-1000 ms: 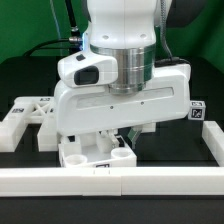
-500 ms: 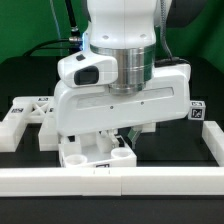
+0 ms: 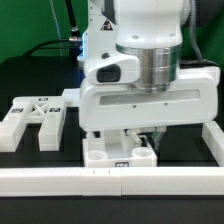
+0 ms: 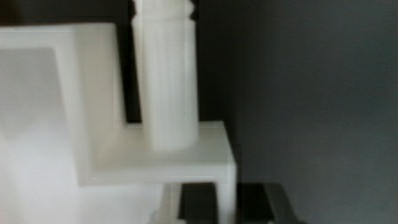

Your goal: Assemble chair

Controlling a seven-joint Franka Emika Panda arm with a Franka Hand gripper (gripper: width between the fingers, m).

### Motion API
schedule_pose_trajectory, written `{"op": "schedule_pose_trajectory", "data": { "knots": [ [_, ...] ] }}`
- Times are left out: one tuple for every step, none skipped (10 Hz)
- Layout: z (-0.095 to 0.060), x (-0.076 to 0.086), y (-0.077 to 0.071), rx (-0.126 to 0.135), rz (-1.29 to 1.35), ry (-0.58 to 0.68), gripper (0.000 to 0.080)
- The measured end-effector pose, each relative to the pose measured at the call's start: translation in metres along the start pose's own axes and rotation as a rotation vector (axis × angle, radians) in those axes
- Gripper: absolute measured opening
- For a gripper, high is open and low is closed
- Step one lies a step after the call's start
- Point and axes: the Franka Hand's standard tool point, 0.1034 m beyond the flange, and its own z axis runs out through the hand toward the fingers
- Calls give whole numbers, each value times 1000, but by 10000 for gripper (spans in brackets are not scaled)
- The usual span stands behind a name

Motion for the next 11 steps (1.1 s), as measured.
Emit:
{"op": "schedule_pose_trajectory", "data": {
  "knots": [
    [0, 6, -10, 1, 33, 3, 34],
    [0, 14, -23, 3, 53, 10, 34],
    [0, 21, -33, 3, 55, 13, 34],
    [0, 24, -41, 4, 65, 5, 34],
    [0, 25, -45, 4, 65, 0, 34],
    [0, 26, -50, 4, 69, -7, 34],
    [0, 28, -56, 5, 69, -12, 34],
    [0, 29, -62, 5, 73, -15, 34],
    [0, 29, -67, 5, 68, -21, 34],
    [0, 28, -69, 5, 64, -21, 34],
    [1, 28, -68, 5, 63, -22, 41]
  ]
}}
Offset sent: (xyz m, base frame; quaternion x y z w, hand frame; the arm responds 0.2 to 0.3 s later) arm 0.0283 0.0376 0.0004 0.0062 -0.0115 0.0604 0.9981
